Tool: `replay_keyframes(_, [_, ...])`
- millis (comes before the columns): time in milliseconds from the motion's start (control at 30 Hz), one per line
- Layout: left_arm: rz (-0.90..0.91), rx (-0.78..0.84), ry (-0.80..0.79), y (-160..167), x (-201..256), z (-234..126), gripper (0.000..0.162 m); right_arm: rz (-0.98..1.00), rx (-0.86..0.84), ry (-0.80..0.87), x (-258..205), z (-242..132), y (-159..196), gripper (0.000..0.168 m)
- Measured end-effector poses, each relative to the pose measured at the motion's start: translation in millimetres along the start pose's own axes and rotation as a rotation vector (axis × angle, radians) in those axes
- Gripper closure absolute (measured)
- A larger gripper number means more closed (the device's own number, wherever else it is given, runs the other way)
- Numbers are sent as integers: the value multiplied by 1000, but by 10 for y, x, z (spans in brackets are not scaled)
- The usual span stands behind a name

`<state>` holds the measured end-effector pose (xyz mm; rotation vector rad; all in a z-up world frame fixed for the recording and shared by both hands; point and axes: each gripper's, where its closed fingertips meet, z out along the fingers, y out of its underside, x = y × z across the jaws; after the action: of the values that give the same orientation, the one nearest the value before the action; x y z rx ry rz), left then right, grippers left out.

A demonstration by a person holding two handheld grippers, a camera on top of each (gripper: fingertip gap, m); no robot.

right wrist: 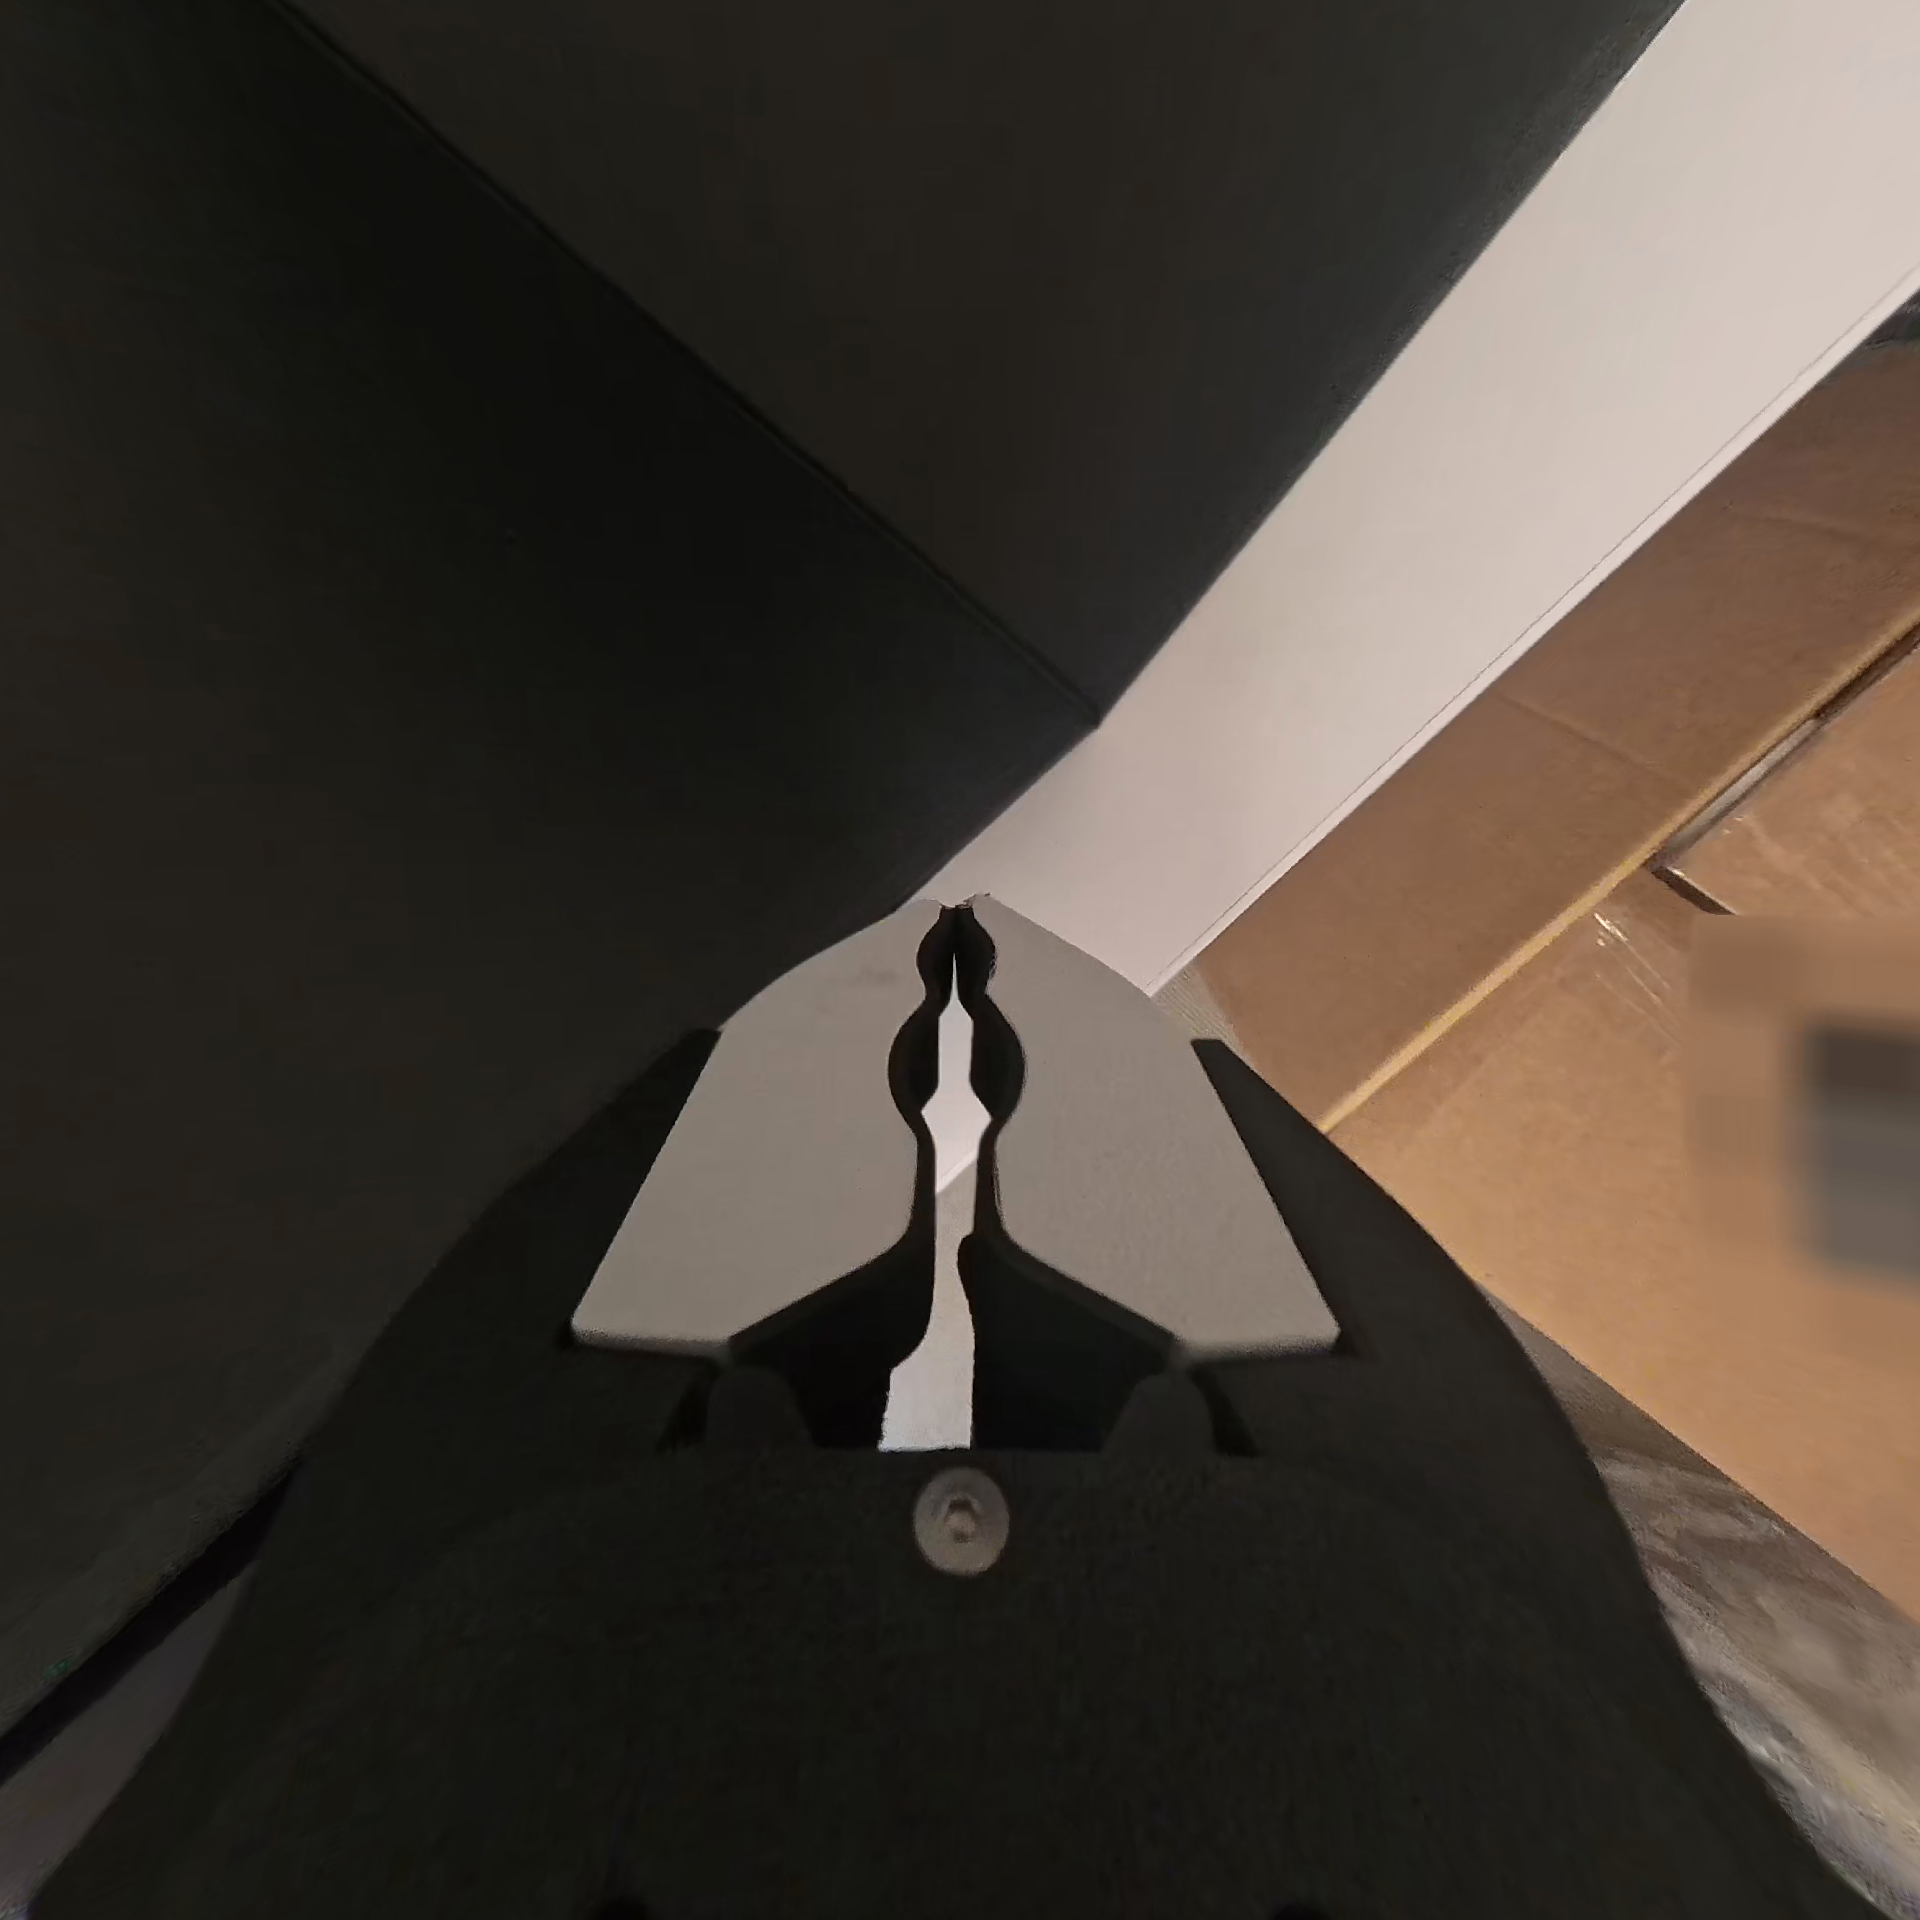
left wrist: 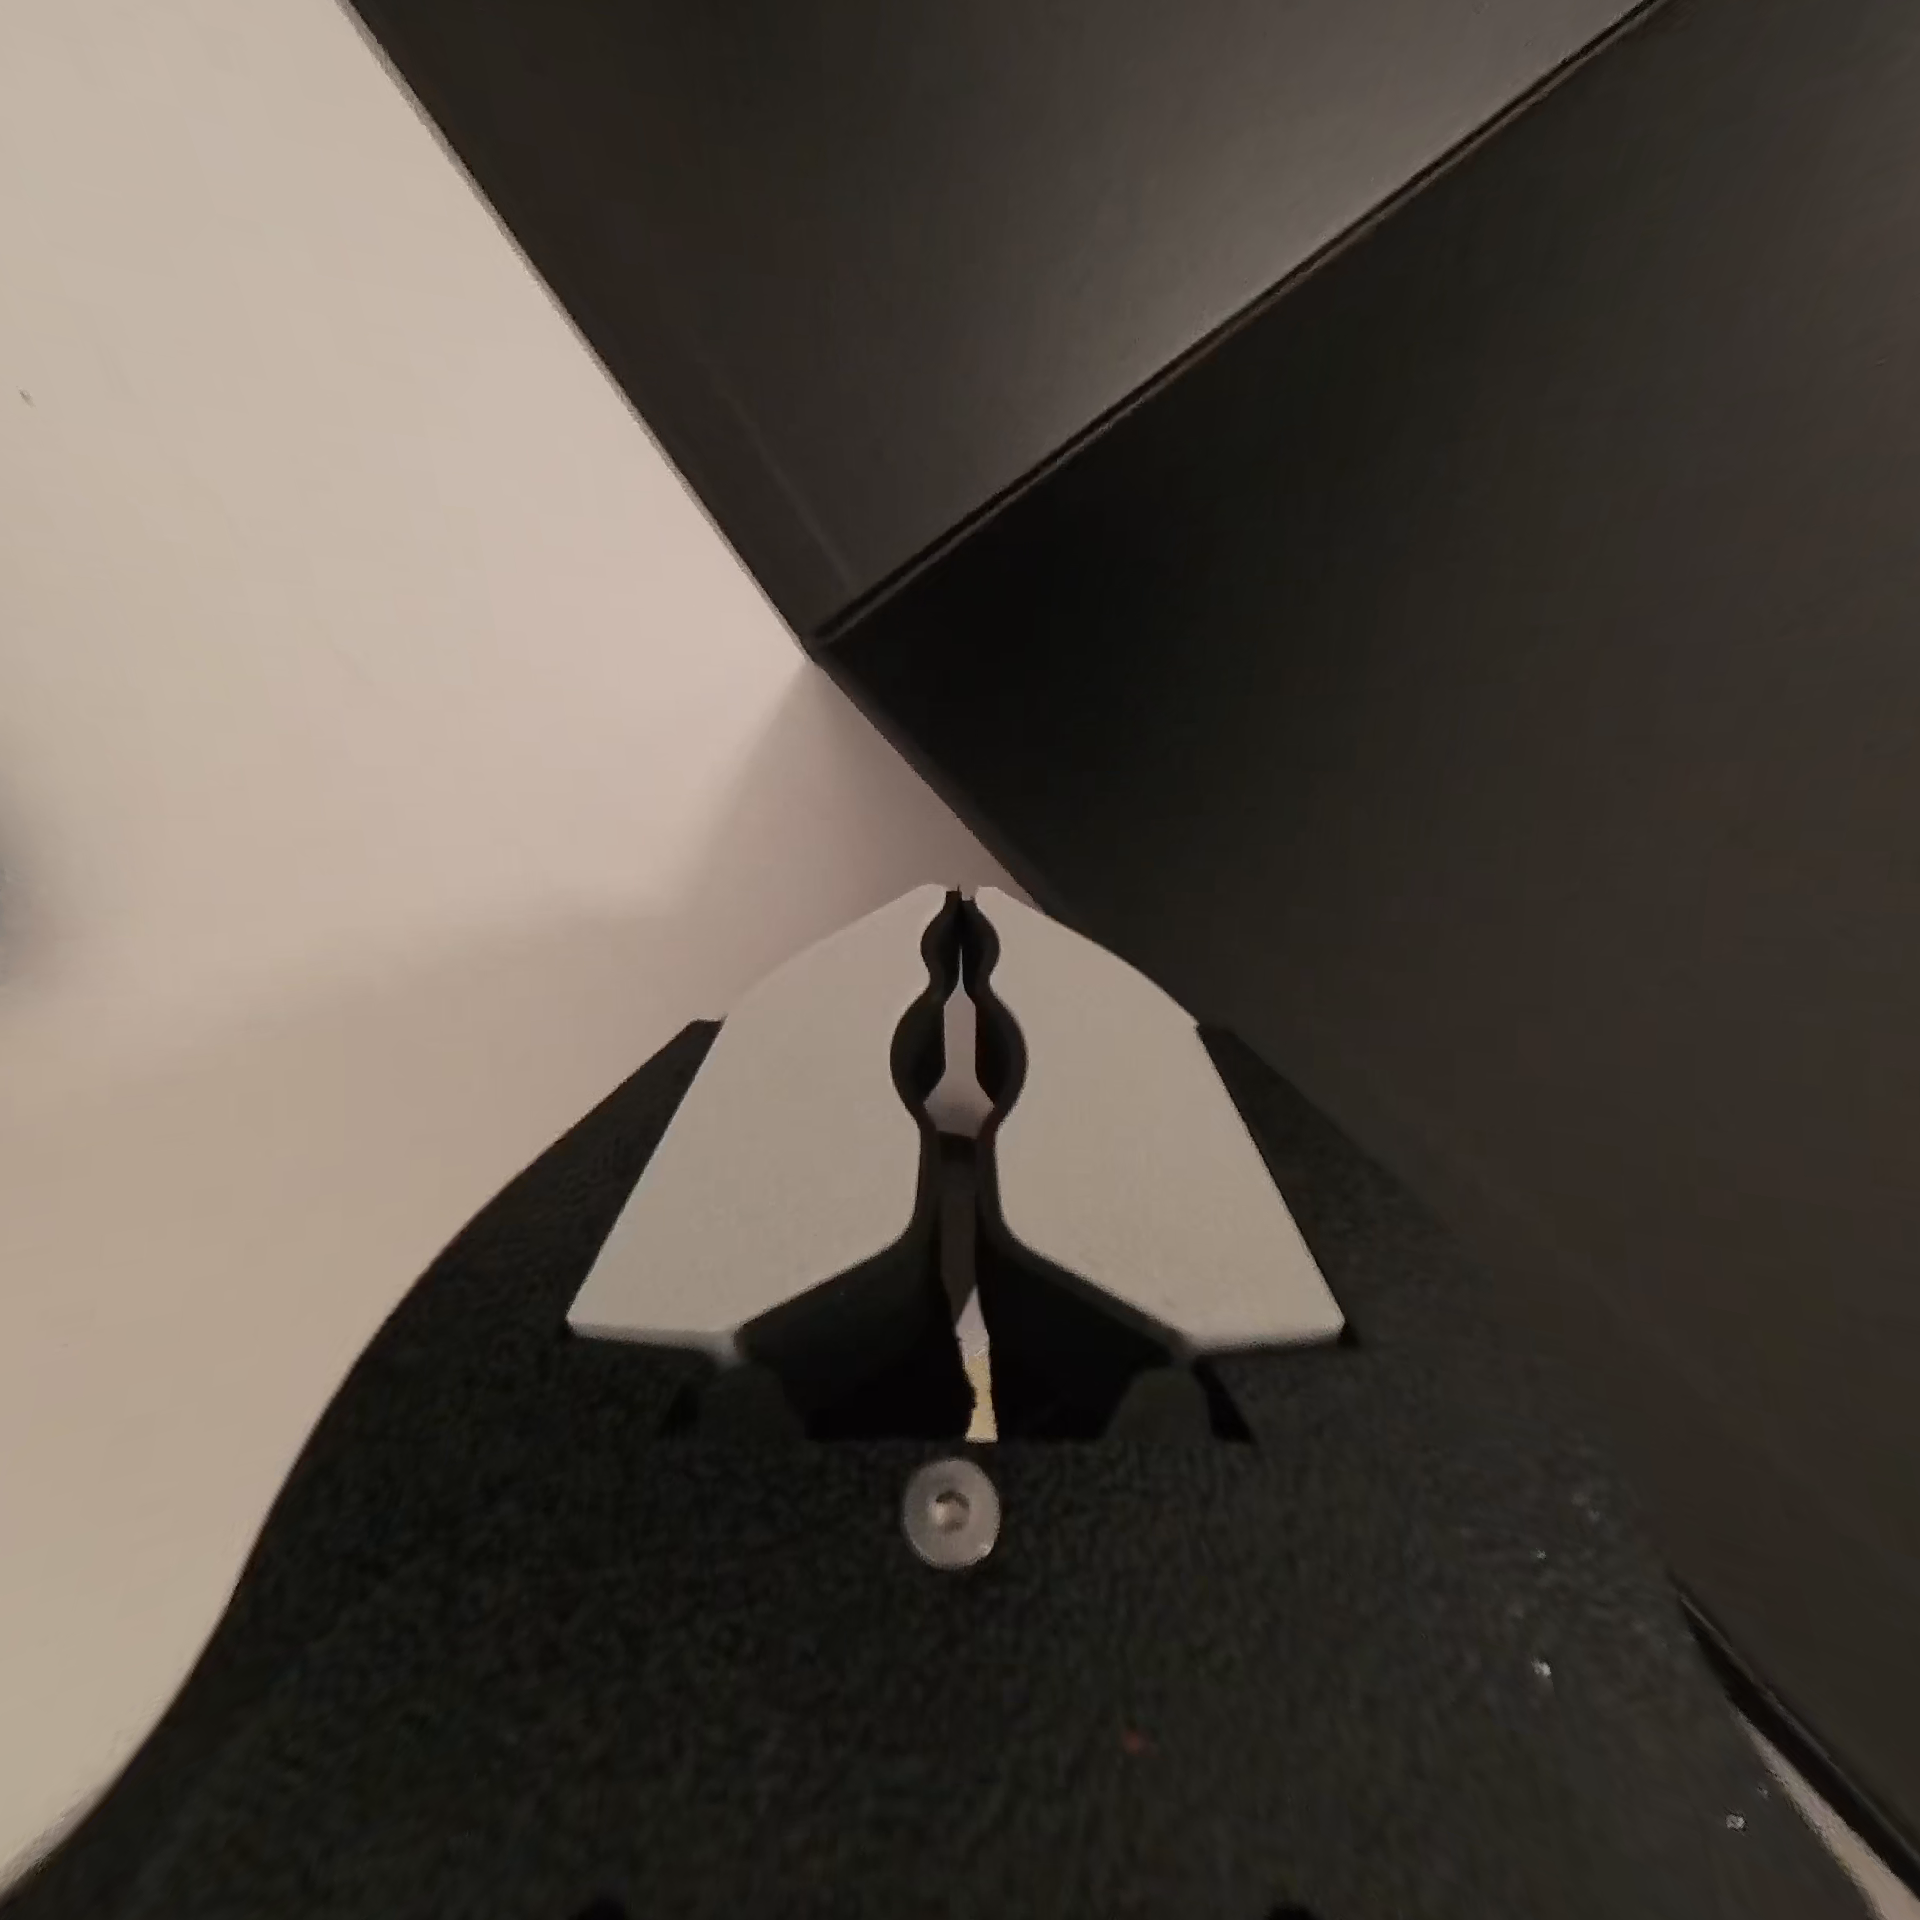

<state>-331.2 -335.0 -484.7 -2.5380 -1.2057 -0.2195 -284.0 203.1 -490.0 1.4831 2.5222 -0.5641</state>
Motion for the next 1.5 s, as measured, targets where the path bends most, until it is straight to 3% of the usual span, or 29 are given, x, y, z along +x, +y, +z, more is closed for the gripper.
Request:
replay_keyframes(267, [-229, -26, -12, 371, -30, 156, 162, 42, -8, -28, -93, 76, 202, 168])
replay_keyframes(533, [-210, 43, 101, 209, 83, 131, 162, 51, 152, -83, -109, 96, 46, 168])
replay_keyframes(767, [-167, 232, 60, -181, 6, -244, 162, 36, 316, -76, -119, -177, -225, 168])
replay_keyframes(833, [-122, 385, 160, -496, 229, -467, 162, -23, 302, -47, -132, -216, -230, 168])
replay_keyframes(900, [-133, 476, 295, -848, 553, -668, 162, 8, 360, -123, -253, -280, -311, 168])
replay_keyframes(933, [-77, 422, 231, -896, 617, -640, 162, 28, 373, -155, -330, -301, -346, 168])
replay_keyframes(1000, [71, 249, -90, -746, 335, -630, 162, -18, 317, -103, -398, -308, -342, 168])
replay_keyframes(1167, [-140, 252, -44, -257, -111, -782, 162, -95, 183, 44, -201, -325, -246, 168])
replay_keyframes(1333, [-165, 139, -22, 323, -193, -405, 162, -133, 170, 49, -170, -200, -227, 168])
replay_keyframes(1500, [-173, 61, 27, 439, -103, 74, 162, -117, 141, 4, -127, 47, -203, 168])
